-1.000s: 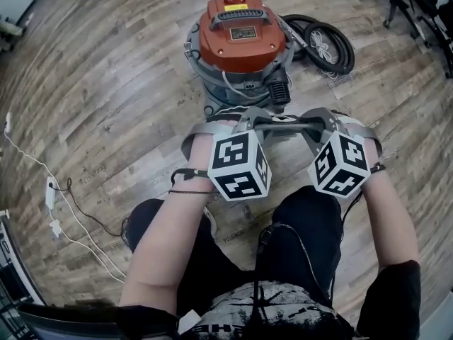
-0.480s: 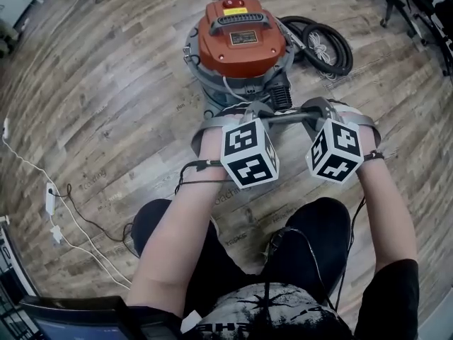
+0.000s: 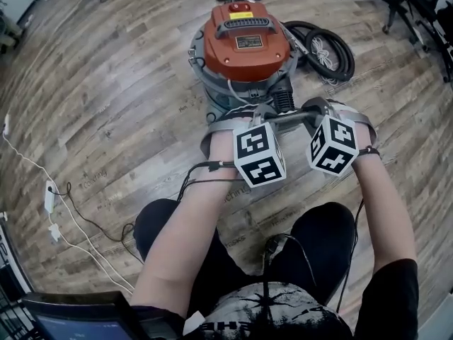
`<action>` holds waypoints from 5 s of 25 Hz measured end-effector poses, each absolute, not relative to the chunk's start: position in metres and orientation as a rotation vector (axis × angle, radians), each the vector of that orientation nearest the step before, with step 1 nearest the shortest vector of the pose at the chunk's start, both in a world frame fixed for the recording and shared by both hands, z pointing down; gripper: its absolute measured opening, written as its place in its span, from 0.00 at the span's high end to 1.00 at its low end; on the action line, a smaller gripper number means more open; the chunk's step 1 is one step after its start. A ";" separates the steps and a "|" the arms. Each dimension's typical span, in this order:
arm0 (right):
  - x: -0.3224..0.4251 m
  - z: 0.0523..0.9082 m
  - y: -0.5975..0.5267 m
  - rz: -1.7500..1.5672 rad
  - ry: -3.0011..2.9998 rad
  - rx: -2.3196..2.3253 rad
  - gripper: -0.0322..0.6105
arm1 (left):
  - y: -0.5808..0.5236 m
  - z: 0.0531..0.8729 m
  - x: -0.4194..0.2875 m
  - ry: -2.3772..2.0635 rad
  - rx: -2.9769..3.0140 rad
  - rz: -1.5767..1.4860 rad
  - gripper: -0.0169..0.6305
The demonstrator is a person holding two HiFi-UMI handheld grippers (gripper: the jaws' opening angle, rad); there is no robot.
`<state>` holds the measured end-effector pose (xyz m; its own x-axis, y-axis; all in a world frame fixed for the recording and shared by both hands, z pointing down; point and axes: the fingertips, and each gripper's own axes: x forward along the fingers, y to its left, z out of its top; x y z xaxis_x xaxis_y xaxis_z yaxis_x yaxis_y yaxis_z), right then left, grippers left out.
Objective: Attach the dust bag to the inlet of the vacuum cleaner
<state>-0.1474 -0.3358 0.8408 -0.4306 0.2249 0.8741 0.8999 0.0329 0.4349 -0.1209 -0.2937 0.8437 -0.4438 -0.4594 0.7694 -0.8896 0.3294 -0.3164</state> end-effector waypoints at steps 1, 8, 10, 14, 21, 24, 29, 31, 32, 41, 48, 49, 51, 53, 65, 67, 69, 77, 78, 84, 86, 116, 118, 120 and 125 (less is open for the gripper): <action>-0.149 0.839 -0.335 -1.433 -1.722 -1.142 0.89 | -0.293 0.840 -0.124 -2.038 1.182 1.000 0.93; -0.156 0.851 -0.340 -1.306 -1.820 -1.109 0.89 | -0.300 0.825 -0.132 -2.065 1.207 1.033 0.93; -0.155 0.849 -0.341 -1.277 -1.822 -1.115 0.88 | -0.301 0.823 -0.134 -2.071 1.204 1.001 0.92; -0.150 0.832 -0.330 -1.251 -1.775 -1.177 0.88 | -0.284 0.827 -0.140 -2.073 1.152 0.906 0.90; -0.148 0.814 -0.307 -1.399 -1.629 -1.256 0.88 | -0.266 0.850 -0.144 -2.019 1.097 0.885 0.90; -0.160 0.819 -0.320 -1.346 -1.669 -1.219 0.87 | -0.277 0.839 -0.140 -2.035 1.180 0.817 0.91; -0.179 0.843 -0.343 -1.294 -1.773 -1.091 0.88 | -0.303 0.818 -0.139 -2.098 1.272 0.821 0.93; -0.180 0.845 -0.344 -1.271 -1.799 -1.076 0.87 | -0.305 0.817 -0.141 -2.101 1.279 0.829 0.93; -0.181 0.845 -0.344 -1.272 -1.807 -1.073 0.87 | -0.305 0.817 -0.142 -2.100 1.281 0.824 0.93; -0.161 0.815 -0.317 -1.426 -1.726 -1.144 0.89 | -0.271 0.837 -0.144 -2.069 1.150 0.827 0.92; -0.169 0.821 -0.319 -1.350 -1.782 -1.145 0.89 | -0.272 0.835 -0.152 -2.105 1.154 0.749 0.92; -0.171 0.824 -0.324 -1.301 -1.807 -1.135 0.88 | -0.276 0.829 -0.153 -2.125 1.169 0.720 0.93; -0.176 0.832 -0.332 -1.230 -1.842 -1.106 0.88 | -0.285 0.821 -0.154 -2.152 1.192 0.704 0.93; -0.180 0.839 -0.336 -1.202 -1.857 -1.079 0.87 | -0.293 0.816 -0.155 -2.164 1.206 0.728 0.93; -0.170 0.812 -0.309 -1.506 -1.796 -1.091 0.88 | -0.269 0.840 -0.151 -2.103 1.080 0.763 0.93; -0.167 0.809 -0.302 -1.556 -1.775 -1.106 0.89 | -0.266 0.848 -0.151 -2.084 1.065 0.755 0.93; -0.169 0.809 -0.301 -1.554 -1.784 -1.111 0.89 | -0.266 0.849 -0.154 -2.087 1.059 0.739 0.92; -0.184 0.826 -0.329 -1.367 -1.911 -1.046 0.88 | -0.285 0.828 -0.165 -2.181 1.083 0.754 0.92; -0.185 0.828 -0.332 -1.359 -1.914 -1.035 0.88 | -0.287 0.825 -0.166 -2.193 1.087 0.763 0.92; -0.191 0.838 -0.339 -1.313 -1.928 -1.003 0.88 | -0.297 0.816 -0.168 -2.241 1.121 0.771 0.92; -0.191 0.837 -0.339 -1.348 -1.914 -1.004 0.87 | -0.297 0.815 -0.167 -2.244 1.128 0.773 0.92; -0.207 0.815 -0.317 -1.588 -1.988 -0.969 0.88 | -0.281 0.839 -0.183 -2.173 1.039 0.761 0.91; -0.203 0.812 -0.310 -1.631 -1.983 -0.971 0.89 | -0.278 0.848 -0.179 -2.139 1.033 0.762 0.91; -0.202 0.811 -0.307 -1.660 -1.981 -0.973 0.89 | -0.276 0.852 -0.179 -2.125 1.035 0.752 0.91; -0.207 0.817 -0.317 -1.620 -2.042 -0.963 0.89 | -0.280 0.840 -0.187 -2.179 1.044 0.710 0.92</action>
<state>-0.2068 -0.3171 0.8171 -0.7022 0.2859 0.6521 0.7000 0.1100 0.7056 -0.1871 -0.2796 0.8404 -0.5006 -0.4858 0.7165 -0.8146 0.5444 -0.2000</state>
